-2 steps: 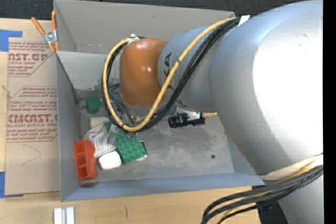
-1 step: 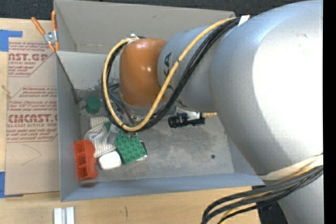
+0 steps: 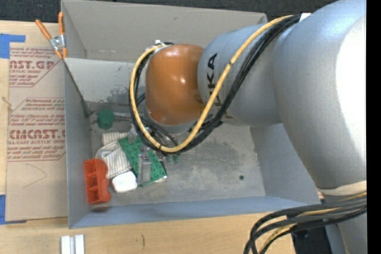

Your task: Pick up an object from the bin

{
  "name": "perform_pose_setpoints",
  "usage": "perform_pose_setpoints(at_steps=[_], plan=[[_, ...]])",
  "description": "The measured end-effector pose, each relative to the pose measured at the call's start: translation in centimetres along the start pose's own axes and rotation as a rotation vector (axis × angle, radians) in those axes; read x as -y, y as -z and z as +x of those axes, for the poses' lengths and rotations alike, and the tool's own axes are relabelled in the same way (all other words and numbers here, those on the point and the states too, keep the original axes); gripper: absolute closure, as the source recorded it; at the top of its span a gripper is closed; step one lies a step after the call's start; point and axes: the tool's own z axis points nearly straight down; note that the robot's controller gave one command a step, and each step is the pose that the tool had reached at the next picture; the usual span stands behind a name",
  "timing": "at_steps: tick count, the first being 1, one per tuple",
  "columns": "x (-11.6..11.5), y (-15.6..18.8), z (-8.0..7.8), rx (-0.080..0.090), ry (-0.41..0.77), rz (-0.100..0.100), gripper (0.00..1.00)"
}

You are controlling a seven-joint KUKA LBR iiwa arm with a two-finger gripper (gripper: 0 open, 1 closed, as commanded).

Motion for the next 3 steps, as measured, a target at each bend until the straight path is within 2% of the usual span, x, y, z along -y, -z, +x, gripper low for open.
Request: perform_pose_setpoints(at_steps=[1,2,3], plan=[[1.0,1.7,1.1,0.001,0.263,0.0,0.0],[3.0,-0.3,0.1,0.003,0.155,-0.002,0.0],[2.5,-2.8,-1.4,0.003,0.147,0.0,0.0]])
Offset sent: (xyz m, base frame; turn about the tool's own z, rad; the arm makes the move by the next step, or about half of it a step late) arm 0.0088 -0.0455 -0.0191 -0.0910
